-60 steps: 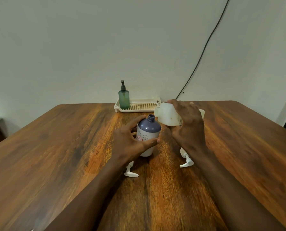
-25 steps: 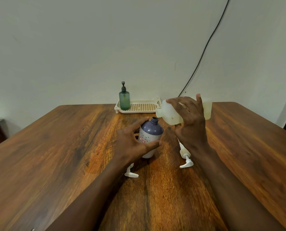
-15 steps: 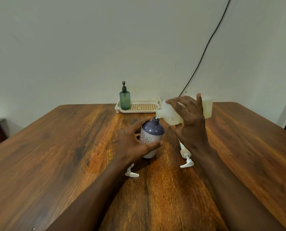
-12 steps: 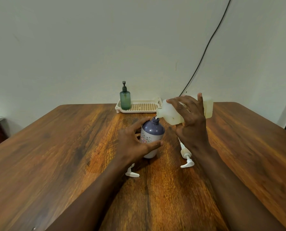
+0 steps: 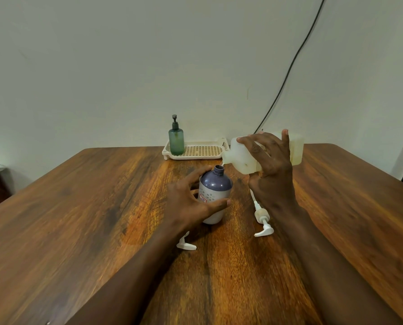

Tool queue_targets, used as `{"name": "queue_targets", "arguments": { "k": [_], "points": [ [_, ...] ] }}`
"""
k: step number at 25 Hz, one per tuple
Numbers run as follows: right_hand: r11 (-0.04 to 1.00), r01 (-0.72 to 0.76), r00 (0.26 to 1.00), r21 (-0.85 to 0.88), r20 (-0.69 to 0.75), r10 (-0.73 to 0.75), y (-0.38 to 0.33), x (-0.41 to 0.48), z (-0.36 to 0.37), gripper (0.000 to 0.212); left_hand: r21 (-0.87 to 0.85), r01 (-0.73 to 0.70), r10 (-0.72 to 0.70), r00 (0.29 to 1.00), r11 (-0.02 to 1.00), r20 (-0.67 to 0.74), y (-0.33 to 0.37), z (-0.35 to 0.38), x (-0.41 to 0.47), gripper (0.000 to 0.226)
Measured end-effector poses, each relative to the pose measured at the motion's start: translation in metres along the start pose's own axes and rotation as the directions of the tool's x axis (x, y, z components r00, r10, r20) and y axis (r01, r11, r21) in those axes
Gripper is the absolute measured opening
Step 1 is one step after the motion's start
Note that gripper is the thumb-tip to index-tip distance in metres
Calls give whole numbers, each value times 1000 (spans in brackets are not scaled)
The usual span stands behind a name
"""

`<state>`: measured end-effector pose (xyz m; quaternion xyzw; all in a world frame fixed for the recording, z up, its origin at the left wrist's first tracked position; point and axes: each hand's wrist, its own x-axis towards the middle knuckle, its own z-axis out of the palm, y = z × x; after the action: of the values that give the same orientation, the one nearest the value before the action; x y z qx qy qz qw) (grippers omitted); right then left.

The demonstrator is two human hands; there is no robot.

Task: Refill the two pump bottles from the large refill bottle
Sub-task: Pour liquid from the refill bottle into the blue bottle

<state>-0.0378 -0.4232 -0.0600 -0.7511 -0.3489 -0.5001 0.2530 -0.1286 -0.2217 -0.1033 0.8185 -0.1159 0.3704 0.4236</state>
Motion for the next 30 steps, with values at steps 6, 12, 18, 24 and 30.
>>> {"name": "queue_targets", "arguments": {
  "k": [6,12,18,24,30],
  "points": [
    [1000,-3,1000,3,1,3,-1,0,0,93,-6,9,-9,1000,1000,5,-2,1,0,86],
    [1000,-4,1000,4,7,4,-1,1,0,93,-3,17,-17,1000,1000,10,-1,1,-1,85],
    [1000,-3,1000,0,10,3,-3,2,-3,91,-1,21,-21,1000,1000,3,-1,1,-1,85],
    [1000,0,1000,1,11,0,-4,2,-4,90,-4,33,-33,999,999,-3,0,2,-1,85],
    [1000,2,1000,-5,4,-2,-3,2,-3,92,11,49,-49,999,999,17,-2,3,-1,87]
  ]
}}
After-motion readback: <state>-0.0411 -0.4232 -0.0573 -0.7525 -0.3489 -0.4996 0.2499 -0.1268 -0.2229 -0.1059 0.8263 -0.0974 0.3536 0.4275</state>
